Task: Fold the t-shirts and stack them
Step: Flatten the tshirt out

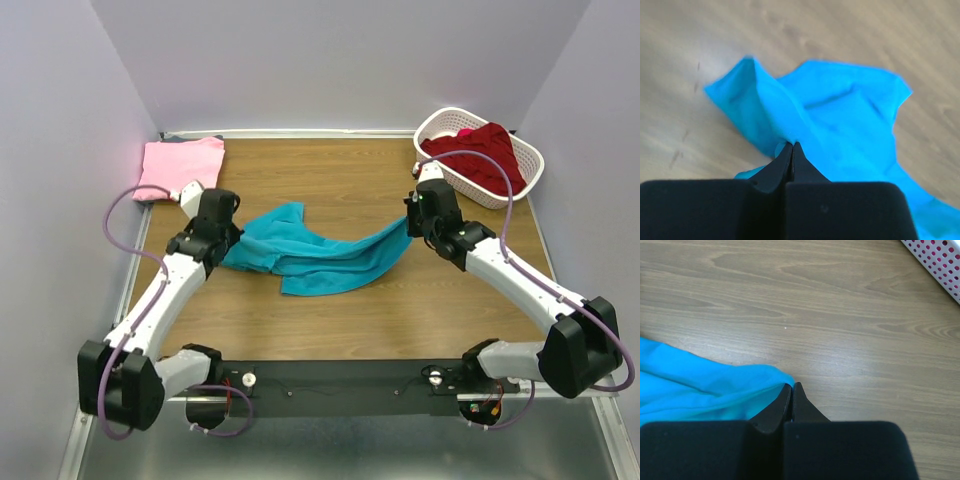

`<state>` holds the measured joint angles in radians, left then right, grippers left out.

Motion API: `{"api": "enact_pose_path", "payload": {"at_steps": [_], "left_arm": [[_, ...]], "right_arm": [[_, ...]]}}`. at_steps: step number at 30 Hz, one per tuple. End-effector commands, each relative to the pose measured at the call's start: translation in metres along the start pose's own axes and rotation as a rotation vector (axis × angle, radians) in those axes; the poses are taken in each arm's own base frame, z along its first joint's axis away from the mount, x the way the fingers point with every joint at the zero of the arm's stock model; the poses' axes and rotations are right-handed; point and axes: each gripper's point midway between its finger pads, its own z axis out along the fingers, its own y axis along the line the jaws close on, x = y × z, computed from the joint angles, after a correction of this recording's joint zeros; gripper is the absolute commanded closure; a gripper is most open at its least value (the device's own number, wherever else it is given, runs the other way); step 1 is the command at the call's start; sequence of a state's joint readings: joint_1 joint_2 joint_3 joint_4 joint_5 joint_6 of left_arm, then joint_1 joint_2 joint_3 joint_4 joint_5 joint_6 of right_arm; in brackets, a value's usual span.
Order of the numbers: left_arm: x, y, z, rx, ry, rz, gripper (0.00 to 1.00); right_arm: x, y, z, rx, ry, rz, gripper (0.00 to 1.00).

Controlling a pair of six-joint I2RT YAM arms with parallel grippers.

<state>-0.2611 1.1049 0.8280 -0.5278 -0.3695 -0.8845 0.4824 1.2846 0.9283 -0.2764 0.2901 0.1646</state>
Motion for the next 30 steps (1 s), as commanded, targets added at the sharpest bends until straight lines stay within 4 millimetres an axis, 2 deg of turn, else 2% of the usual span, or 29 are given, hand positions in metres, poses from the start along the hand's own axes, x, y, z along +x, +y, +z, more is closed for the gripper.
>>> {"api": "enact_pose_path", "payload": {"at_steps": [1,2,3,4,5,6,7,8,11,12,14,15,17,18,19,20,21,22,23,24,25,27,30], "left_arm": [[-0.015,0.001,0.023,-0.091,-0.019,0.180,1.00],[-0.025,-0.011,0.027,-0.078,-0.029,0.193,0.93],[-0.016,-0.014,0.044,-0.100,0.011,0.237,0.85],[-0.016,-0.020,0.051,-0.089,0.029,0.273,0.69],[-0.027,-0.036,0.054,-0.064,0.018,0.283,0.62],[-0.021,-0.040,0.067,-0.071,0.048,0.308,0.56],[-0.023,-0.047,0.070,-0.055,0.048,0.314,0.51],[-0.031,-0.062,0.072,-0.017,0.033,0.320,0.40],[-0.040,-0.078,0.071,0.034,0.009,0.306,0.20],[-0.043,-0.078,0.068,0.039,-0.003,0.294,0.17],[-0.054,-0.072,0.055,0.037,-0.047,0.261,0.15],[-0.055,-0.058,0.049,0.026,-0.058,0.228,0.15],[-0.054,-0.043,0.045,0.031,-0.065,0.190,0.16],[-0.039,-0.022,0.048,0.011,-0.034,0.182,0.17],[-0.046,-0.012,0.042,0.022,-0.060,0.148,0.18],[-0.045,-0.009,0.042,0.055,-0.065,0.120,0.20],[-0.031,0.007,0.042,0.057,-0.052,0.111,0.24],[-0.027,0.013,0.042,0.071,-0.053,0.095,0.25],[-0.035,0.016,0.044,0.116,-0.079,0.063,0.25],[-0.032,0.018,0.044,0.150,-0.086,0.065,0.25],[-0.023,0.032,0.045,0.161,-0.089,0.061,0.25],[-0.023,0.032,0.047,0.224,-0.124,0.079,0.25],[-0.016,0.026,0.053,0.255,-0.083,0.109,0.25]], "right_arm": [[-0.014,0.004,0.001,-0.028,-0.035,0.007,0.99],[-0.011,0.006,0.002,-0.035,-0.027,0.008,0.99],[-0.010,0.008,0.002,-0.050,-0.025,0.006,0.99],[-0.008,0.010,0.003,-0.055,-0.016,0.003,0.99],[-0.008,0.011,0.003,-0.060,-0.014,0.001,0.99],[-0.007,0.013,0.003,-0.072,-0.011,-0.004,0.99],[-0.006,0.013,0.004,-0.073,-0.008,-0.004,0.99],[-0.005,0.014,0.004,-0.082,-0.003,-0.008,0.99],[-0.005,0.015,0.003,-0.090,-0.005,-0.007,0.99],[-0.005,0.017,0.002,-0.096,-0.003,-0.008,0.99],[-0.004,0.016,0.001,-0.098,-0.004,-0.009,0.99],[-0.004,0.016,-0.001,-0.103,-0.006,-0.006,0.99],[-0.003,0.017,-0.002,-0.108,-0.004,-0.008,0.99],[-0.003,0.017,-0.003,-0.112,-0.005,-0.003,0.99],[-0.002,0.018,-0.004,-0.120,-0.005,-0.002,0.99],[-0.002,0.019,-0.004,-0.126,-0.004,-0.002,0.99],[0.001,0.021,-0.005,-0.134,0.002,0.003,0.99],[0.003,0.021,-0.005,-0.134,0.006,0.006,0.99],[0.005,0.021,-0.005,-0.139,0.011,0.003,0.99],[0.006,0.022,-0.005,-0.142,0.013,0.006,0.99],[0.008,0.023,-0.005,-0.148,0.017,0.006,0.99],[0.010,0.023,-0.005,-0.151,0.021,0.006,0.99],[0.014,0.025,-0.004,-0.157,0.031,0.009,0.99]]}}
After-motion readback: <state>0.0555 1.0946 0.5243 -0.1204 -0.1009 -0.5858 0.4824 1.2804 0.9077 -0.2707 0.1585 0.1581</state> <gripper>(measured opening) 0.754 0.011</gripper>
